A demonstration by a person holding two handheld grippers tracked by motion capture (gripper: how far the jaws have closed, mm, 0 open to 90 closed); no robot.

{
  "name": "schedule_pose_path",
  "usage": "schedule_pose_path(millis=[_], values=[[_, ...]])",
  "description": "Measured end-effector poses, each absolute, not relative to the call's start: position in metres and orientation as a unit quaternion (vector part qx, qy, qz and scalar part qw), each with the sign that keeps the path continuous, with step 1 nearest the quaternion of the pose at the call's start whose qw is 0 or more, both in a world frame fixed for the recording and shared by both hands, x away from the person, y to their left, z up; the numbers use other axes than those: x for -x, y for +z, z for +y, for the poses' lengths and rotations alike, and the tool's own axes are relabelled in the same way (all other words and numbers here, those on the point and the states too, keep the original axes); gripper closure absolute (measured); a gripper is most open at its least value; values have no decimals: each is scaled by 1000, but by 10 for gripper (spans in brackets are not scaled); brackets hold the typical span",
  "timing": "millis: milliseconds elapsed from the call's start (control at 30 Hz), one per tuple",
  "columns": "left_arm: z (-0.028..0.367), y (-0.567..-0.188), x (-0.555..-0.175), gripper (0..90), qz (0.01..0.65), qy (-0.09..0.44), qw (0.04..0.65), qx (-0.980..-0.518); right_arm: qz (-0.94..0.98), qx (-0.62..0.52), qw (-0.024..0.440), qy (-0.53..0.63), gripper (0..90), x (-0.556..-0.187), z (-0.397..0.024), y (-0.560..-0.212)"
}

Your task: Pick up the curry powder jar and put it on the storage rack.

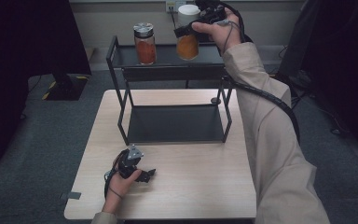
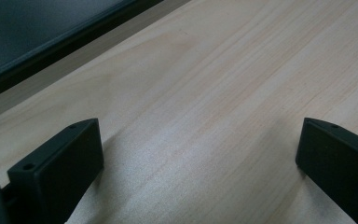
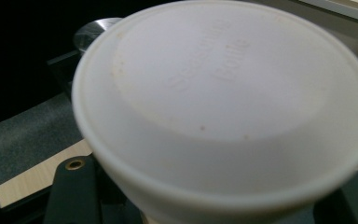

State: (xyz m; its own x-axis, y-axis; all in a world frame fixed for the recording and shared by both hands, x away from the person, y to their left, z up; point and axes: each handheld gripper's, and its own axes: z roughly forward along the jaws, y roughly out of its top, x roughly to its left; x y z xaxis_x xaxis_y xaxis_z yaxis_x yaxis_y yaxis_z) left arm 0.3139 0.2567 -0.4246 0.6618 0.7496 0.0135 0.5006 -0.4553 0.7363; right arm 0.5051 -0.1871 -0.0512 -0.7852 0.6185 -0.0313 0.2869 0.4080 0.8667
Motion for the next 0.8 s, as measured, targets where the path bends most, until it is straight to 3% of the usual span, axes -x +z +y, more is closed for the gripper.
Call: schedule_pose_path(millis=[800], values=[[257, -425, -314, 0, 374, 172, 364, -836, 820, -301, 180, 452, 343, -526, -175, -66]])
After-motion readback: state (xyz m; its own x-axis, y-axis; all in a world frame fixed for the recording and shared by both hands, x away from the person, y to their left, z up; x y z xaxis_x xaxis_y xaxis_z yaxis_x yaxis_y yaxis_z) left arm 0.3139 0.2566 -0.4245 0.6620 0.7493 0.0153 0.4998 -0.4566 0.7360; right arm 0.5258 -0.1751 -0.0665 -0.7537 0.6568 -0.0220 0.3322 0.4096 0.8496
